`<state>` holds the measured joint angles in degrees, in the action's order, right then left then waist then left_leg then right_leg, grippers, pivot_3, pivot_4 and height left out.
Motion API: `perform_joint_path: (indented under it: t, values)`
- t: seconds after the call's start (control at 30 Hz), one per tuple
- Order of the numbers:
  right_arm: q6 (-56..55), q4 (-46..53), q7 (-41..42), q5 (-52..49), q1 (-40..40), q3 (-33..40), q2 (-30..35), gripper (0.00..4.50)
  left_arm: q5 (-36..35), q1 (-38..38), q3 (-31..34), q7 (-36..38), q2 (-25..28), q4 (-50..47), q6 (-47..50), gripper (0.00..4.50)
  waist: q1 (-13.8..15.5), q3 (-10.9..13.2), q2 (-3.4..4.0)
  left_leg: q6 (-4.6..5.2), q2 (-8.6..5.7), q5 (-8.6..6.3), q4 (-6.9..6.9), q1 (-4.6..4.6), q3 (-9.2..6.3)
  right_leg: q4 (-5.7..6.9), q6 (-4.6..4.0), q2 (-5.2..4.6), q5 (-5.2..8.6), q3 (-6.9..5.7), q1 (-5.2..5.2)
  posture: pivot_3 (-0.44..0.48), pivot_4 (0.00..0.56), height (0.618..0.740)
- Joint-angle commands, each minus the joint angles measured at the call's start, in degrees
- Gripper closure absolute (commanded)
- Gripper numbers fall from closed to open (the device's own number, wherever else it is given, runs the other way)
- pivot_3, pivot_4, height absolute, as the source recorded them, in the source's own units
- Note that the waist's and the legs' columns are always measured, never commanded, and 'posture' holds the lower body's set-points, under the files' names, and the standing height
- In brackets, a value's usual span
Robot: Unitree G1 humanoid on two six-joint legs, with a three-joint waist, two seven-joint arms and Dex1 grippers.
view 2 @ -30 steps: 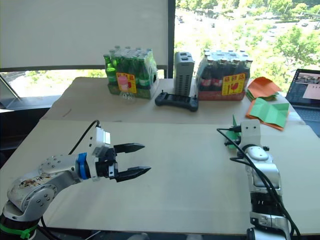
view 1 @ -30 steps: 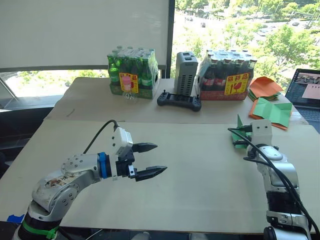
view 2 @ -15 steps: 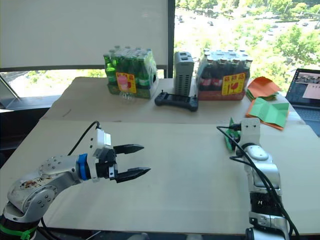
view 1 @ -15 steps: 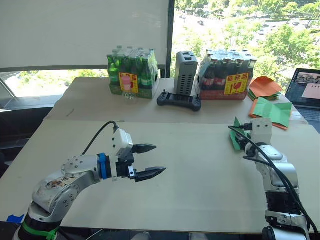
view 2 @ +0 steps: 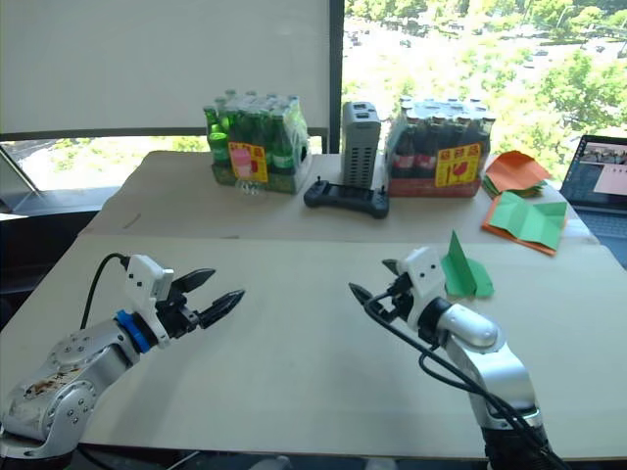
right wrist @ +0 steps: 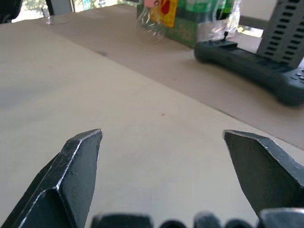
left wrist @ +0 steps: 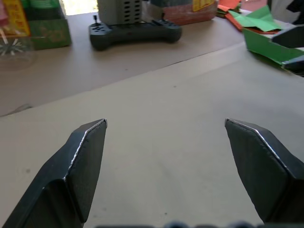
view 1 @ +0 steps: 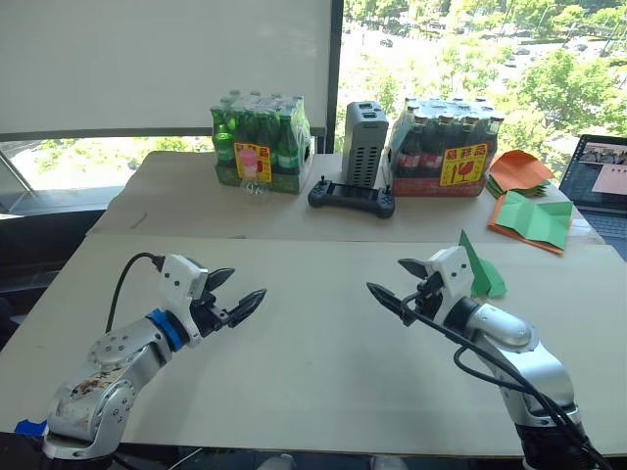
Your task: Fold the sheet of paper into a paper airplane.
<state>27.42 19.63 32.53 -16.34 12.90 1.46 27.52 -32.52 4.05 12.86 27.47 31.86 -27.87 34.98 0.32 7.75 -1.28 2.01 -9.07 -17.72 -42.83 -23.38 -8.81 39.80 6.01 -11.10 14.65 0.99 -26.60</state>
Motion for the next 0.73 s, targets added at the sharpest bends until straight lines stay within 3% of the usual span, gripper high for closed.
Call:
perform_joint_path:
  t: [0.03,0.2,0.73]
  values:
    - [-3.8,-1.9,-0.2,2.4,-0.9,-0.9,0.1,0.02,3.2,-1.4,4.3,-4.0,-1.4,2.2,-3.6,0.29,0.1,0.0,0.0,0.0,0.01,0.0,0.01,0.04,0.0,0.01,0.0,0.01,0.0,0.0,0.01,0.0,0.15,0.675]
    - [-8.4,-5.5,-0.2,4.5,-2.0,-1.4,-0.4,0.02,3.8,-4.0,5.5,-4.1,-2.9,3.1,-5.2,0.29,0.3,0.0,0.0,0.0,0.01,0.0,0.02,-0.01,-0.01,0.04,0.0,0.01,0.0,-0.01,-0.04,0.0,0.15,0.675]
    - [-9.1,-6.9,-1.5,4.2,-1.6,-0.3,-1.8,0.02,3.1,-3.5,3.3,-2.2,-2.9,1.8,-5.0,0.29,0.3,0.0,0.0,-0.01,0.01,0.0,0.01,-0.01,-0.01,0.08,0.0,0.01,0.0,-0.01,-0.04,0.0,0.15,0.675]
